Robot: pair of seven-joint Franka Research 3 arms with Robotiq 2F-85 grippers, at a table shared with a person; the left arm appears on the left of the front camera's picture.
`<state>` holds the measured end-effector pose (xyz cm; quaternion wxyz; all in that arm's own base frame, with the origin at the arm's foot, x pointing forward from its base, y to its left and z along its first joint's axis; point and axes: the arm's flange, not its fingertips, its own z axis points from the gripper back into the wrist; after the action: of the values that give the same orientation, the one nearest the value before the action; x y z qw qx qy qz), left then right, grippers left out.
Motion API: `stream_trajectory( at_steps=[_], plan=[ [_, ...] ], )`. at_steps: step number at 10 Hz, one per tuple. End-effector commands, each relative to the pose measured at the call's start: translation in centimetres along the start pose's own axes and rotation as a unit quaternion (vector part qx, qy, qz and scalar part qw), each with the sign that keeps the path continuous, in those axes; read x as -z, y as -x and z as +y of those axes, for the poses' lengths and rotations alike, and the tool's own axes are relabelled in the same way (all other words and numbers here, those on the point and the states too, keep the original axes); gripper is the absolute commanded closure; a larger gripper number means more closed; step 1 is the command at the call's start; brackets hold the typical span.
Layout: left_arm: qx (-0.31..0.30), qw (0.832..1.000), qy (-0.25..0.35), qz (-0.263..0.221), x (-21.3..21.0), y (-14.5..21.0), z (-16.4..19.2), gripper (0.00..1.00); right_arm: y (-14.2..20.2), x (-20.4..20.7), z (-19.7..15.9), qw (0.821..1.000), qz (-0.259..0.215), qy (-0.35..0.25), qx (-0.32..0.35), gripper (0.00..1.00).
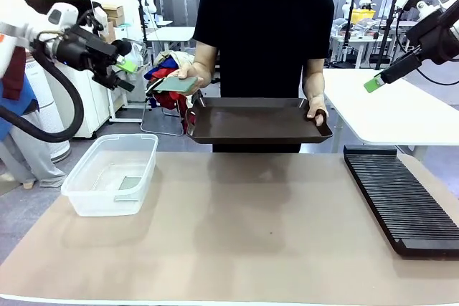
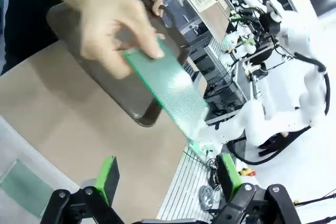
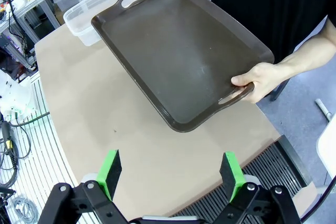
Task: Sort PCBs into racks and boxes based on the side picked up.
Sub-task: Pick up the Blank PCB handed by the Human.
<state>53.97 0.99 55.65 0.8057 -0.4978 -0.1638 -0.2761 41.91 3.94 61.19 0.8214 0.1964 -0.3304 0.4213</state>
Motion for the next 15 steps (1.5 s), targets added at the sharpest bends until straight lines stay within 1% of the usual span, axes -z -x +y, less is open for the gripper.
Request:
stream_trajectory(
  at_steps=[1, 2, 3, 5, 6, 7, 8, 9, 10, 12, 13, 15],
  plan=[
    [-0.034, 0.999, 0.013, -0.009, 0.3, -1.6, 1.2, 0.0, 0.0, 0.1, 0.0, 1.0, -0.006, -0.008, -0.001, 0.0],
    [-0.013, 1.0, -0.02, 0.007, 0.1, -1.6, 0.6, 0.0, 0.0, 0.1, 0.0, 1.0, -0.006, -0.008, -0.001, 0.0],
    [-0.02, 1.0, 0.006, 0.0, 0.6, -0.2, 1.6, 0.0, 0.0, 0.1, 0.0, 1.0, -0.006, -0.008, -0.001, 0.0],
    [-0.02, 1.0, 0.006, 0.0, 0.6, -0.2, 1.6, 0.0, 0.0, 0.1, 0.0, 1.0, -0.006, -0.008, -0.001, 0.0],
    [-0.02, 1.0, 0.002, 0.001, 0.8, -0.8, 2.0, 0.0, 0.0, 0.1, 0.0, 1.0, -0.006, -0.008, -0.001, 0.0],
    [-0.111, 0.991, 0.074, -0.005, 1.2, -1.4, 3.4, 0.0, 0.0, 0.1, 0.0, 1.0, -0.006, -0.008, -0.001, 0.0],
    [-0.142, 0.983, 0.115, -0.013, 1.5, -1.6, 4.3, 0.0, 0.0, 0.1, 0.0, 1.0, -0.006, -0.008, -0.001, 0.0],
    [-0.169, 0.975, 0.143, -0.031, 1.8, -1.9, 5.0, 0.0, 0.0, 0.1, 0.0, 1.0, -0.006, -0.008, -0.001, 0.0],
    [-0.187, 0.968, 0.162, -0.036, 2.3, -2.2, 5.4, 0.0, 0.0, 0.1, 0.0, 1.0, -0.006, -0.008, -0.001, 0.0],
    [-0.214, 0.959, 0.186, -0.01, 3.7, -2.8, 6.2, 0.0, 0.0, 0.1, 0.0, 1.0, -0.006, -0.008, -0.001, 0.0],
    [-0.221, 0.956, 0.193, 0.0, 4.7, -3.1, 6.5, 0.0, 0.0, 0.1, 0.0, 1.0, -0.006, -0.008, -0.001, 0.0],
    [-0.215, 0.954, 0.21, 0.022, 6.1, -3.3, 6.7, 0.0, 0.0, 0.1, 0.0, 1.0, -0.006, -0.008, -0.001, 0.0]
  ],
)
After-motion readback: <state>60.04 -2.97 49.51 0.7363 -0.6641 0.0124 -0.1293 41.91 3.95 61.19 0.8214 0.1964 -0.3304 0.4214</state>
